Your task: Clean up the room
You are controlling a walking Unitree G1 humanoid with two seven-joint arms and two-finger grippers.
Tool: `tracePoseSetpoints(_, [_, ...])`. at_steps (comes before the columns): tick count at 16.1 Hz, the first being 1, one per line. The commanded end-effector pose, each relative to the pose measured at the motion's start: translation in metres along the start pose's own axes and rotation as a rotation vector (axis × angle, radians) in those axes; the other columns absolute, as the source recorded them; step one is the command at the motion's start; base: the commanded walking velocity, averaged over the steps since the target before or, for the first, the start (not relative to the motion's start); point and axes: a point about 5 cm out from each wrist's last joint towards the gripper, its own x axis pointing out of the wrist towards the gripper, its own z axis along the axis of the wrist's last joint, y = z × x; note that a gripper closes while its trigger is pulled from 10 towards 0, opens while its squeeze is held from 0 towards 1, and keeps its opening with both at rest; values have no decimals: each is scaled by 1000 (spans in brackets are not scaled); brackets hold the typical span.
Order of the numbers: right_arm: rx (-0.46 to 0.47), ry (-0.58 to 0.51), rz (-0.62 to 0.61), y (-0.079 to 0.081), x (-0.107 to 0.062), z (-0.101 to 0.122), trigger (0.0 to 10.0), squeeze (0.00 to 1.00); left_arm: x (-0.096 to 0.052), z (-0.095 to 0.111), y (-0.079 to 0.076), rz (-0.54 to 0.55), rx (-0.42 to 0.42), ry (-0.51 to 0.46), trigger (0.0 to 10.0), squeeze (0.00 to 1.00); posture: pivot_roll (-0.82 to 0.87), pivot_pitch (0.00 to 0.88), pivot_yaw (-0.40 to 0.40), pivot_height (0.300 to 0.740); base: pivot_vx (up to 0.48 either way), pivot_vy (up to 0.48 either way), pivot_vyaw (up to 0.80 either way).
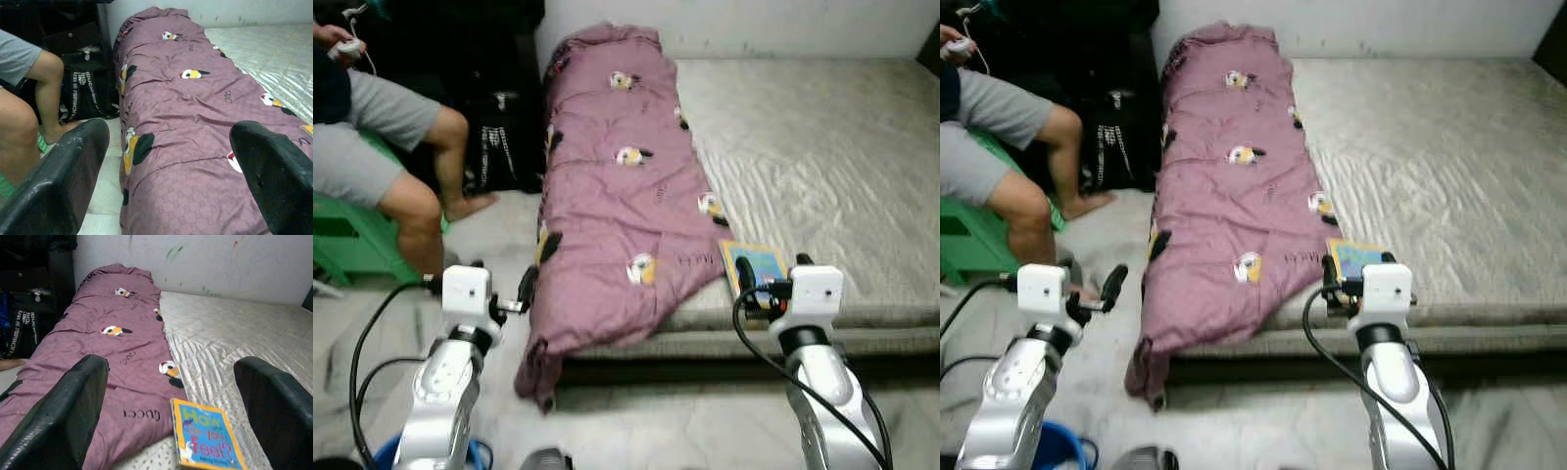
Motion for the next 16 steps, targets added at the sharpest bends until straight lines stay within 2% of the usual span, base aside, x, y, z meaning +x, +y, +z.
tracePoseSetpoints(1, [-3,-28,5,1,3,6,10000,0,-1,1,2,-2,0,-7,10000,0,-78,16,-5,740,292,0,0])
tracePoseSetpoints(11, [-18,-34,0,1,3,7,10000,0,2,3,2,-24,14,-2,10000,0,-72,25,-1,740,308,0,0])
tracePoseSetpoints(16, [-31,-50,13,3,5,10,10000,0,1,0,5,8,33,15,10000,0,-73,26,-3,740,0,0,0])
